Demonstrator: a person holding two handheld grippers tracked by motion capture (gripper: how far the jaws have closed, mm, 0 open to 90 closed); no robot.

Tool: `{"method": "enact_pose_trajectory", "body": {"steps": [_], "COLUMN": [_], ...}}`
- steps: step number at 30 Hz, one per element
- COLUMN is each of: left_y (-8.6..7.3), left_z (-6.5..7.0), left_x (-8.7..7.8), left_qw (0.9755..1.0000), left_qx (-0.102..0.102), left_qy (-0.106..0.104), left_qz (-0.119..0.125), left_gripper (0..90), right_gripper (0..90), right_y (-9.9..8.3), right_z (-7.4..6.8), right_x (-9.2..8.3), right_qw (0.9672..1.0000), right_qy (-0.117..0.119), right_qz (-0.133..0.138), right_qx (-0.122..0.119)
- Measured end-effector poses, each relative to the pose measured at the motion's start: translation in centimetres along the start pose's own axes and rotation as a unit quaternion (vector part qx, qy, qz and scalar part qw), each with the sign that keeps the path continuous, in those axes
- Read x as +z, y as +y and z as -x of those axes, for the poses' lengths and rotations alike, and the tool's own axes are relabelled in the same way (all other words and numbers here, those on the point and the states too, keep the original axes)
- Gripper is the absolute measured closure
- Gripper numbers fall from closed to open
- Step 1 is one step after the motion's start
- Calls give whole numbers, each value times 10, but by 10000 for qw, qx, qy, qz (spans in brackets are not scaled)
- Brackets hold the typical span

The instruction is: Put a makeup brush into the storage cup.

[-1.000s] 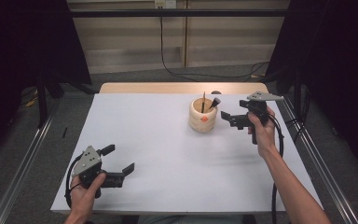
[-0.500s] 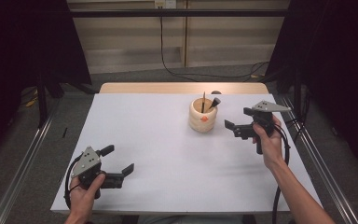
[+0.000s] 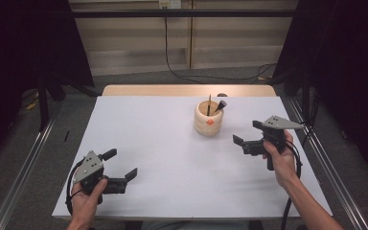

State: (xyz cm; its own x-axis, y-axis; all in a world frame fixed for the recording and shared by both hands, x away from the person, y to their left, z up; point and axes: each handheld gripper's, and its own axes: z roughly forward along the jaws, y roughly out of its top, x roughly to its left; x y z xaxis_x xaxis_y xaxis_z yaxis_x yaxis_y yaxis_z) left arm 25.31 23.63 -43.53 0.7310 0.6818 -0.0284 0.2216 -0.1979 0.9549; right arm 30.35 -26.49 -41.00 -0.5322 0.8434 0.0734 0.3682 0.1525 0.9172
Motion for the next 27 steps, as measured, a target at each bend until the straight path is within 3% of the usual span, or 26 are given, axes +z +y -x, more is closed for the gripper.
{"method": "enact_pose_trajectory", "body": {"steps": [6, 27], "left_y": [0, -1], "left_z": [1, 4], "left_x": [-1, -1], "left_qw": [10000, 10000], "left_qx": [-24, -78], "left_qy": [1, 16], "left_qz": [15, 18], "left_gripper": [16, 15], "right_gripper": [15, 22], "right_y": [-8, -40], "right_z": [2, -6], "right_x": [-15, -63], "right_qw": [9998, 9989], "right_qy": [-103, -392], "right_qz": [154, 202], "right_qx": [88, 136]}}
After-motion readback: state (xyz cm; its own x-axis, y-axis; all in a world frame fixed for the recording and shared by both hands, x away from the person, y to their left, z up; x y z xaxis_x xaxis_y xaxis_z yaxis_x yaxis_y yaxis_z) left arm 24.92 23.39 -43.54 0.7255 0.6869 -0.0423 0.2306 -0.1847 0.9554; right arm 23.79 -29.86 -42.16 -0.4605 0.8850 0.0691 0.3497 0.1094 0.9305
